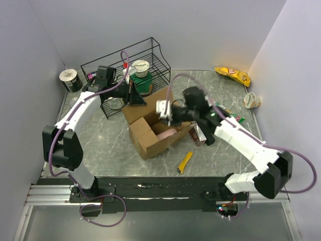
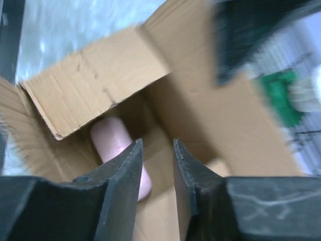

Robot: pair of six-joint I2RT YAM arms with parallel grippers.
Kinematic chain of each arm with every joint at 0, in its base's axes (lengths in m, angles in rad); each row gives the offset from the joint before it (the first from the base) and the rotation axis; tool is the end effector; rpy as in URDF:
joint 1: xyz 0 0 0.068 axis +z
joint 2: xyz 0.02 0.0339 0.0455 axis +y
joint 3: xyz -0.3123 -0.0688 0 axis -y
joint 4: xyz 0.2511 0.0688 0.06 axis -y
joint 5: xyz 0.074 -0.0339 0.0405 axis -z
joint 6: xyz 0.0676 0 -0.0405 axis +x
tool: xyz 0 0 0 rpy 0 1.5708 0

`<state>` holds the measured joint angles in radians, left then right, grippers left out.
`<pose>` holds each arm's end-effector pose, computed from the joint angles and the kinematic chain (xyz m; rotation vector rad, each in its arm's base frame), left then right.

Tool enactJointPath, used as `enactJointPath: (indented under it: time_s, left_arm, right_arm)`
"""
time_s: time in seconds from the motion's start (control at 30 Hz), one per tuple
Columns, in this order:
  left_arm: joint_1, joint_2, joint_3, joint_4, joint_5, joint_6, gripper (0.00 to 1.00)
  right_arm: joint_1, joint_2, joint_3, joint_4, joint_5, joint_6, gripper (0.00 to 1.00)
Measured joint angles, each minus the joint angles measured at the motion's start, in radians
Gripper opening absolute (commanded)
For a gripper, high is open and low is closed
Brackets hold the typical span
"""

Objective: Unpack the express box

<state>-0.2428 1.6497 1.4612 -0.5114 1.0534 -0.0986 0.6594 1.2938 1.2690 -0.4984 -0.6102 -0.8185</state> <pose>0.3593 -0.1495 0.3675 0.7178 2.0532 -1.3690 0.2127 0.2139 0.4030 -1.6165 1.2338 0.5363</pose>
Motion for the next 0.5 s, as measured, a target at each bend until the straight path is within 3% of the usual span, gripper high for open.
enactJointPath:
  time_s: [0.1,0.27,0.37,0.5]
  left_arm:
    - [-0.007,-0.021,-0.003,0.008,-0.001,-0.021,0.01]
    - [-0.080,-0.153,-0.055,0.030,-0.015,-0.013,0.01]
    - [-0.110,-0.220,-0.127,0.090,0.015,-0.065,0.01]
    - [-0.076,-0.182,-0.153,0.173,0.053,-0.140,0.01]
  right_arm:
    - [0.039,0.003,-0.164,0.054,0.058,-0.059,0.49]
    - [0.058,-0.206,-0.472,0.105,0.097,-0.115,0.52]
    - [0.069,-0.229,-0.461,0.125,0.098,-0.132,0.54]
    - [0.072,-0.085,-0.360,0.163,0.113,-0.191,0.57]
